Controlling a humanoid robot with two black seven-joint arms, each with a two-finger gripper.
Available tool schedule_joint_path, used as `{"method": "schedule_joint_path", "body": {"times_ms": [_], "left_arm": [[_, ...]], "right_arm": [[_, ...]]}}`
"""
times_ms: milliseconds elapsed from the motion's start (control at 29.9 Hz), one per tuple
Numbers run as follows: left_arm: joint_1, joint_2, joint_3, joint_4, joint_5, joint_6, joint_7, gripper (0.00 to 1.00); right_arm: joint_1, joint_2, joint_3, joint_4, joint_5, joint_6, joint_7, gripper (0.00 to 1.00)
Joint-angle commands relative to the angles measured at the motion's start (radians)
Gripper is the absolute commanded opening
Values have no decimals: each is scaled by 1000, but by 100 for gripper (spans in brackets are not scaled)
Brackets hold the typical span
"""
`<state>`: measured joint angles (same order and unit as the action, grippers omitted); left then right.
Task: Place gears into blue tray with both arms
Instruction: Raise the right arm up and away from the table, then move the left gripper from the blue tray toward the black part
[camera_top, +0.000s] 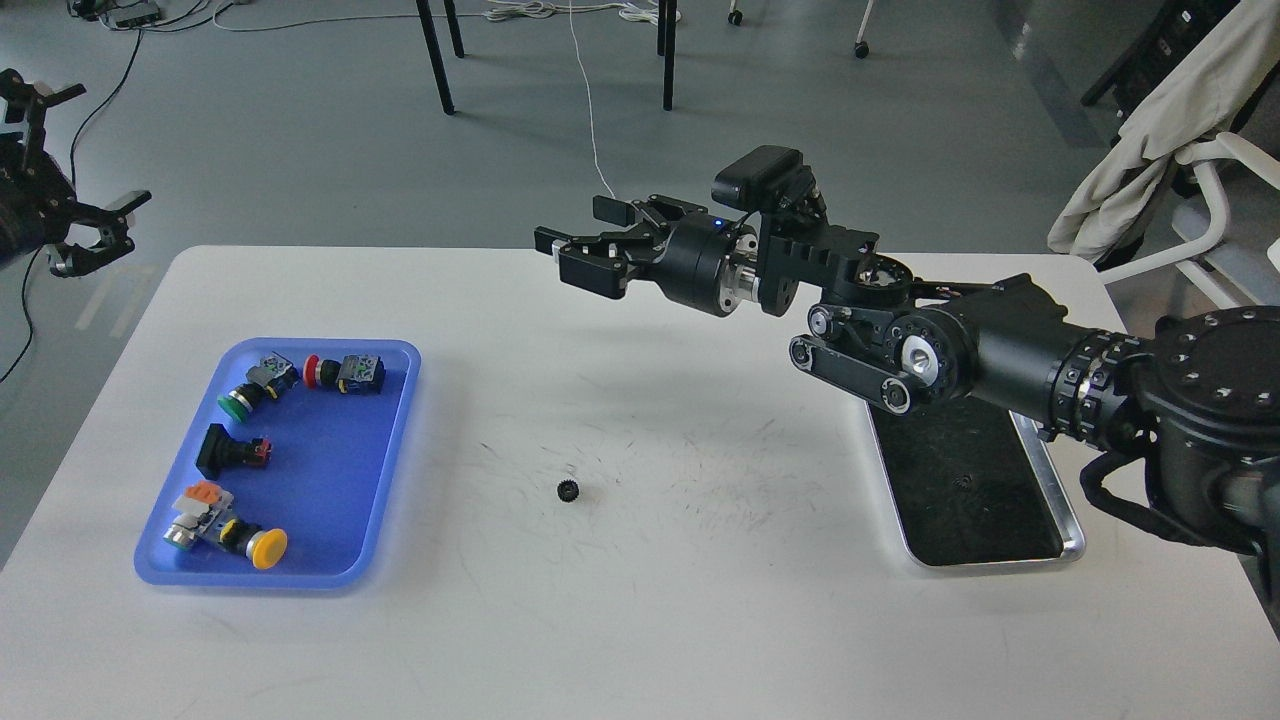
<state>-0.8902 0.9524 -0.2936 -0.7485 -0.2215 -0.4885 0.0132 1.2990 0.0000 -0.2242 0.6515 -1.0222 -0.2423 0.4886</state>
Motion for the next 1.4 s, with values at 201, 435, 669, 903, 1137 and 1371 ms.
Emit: {"method": "schedule_joint_path", "body": {"times_ms": [201,435,669,903,1137,1371], "left_arm": [[-13,69,25,-201,258,0,-12,98],[-15,121,16,-348,382,0,-10,99],[-44,150,24,-525,409,0,2,99],[-55,189,33,-588,438,0,28,99],[-49,183,34,-655,542,0,-2,99],[-9,178,45,-798,832,165,-98,99]], "right_arm": [[31,-150,94,45,146,-2,0,92],[17,-322,137,109,224,-3,0,92],[6,-477,138,163,384,-15,0,92],[-35,-586,161,198,490,-28,0,92],[-99,-692,207,252,490,-34,0,92],[-187,-730,304,247,617,-31,0,94]]}}
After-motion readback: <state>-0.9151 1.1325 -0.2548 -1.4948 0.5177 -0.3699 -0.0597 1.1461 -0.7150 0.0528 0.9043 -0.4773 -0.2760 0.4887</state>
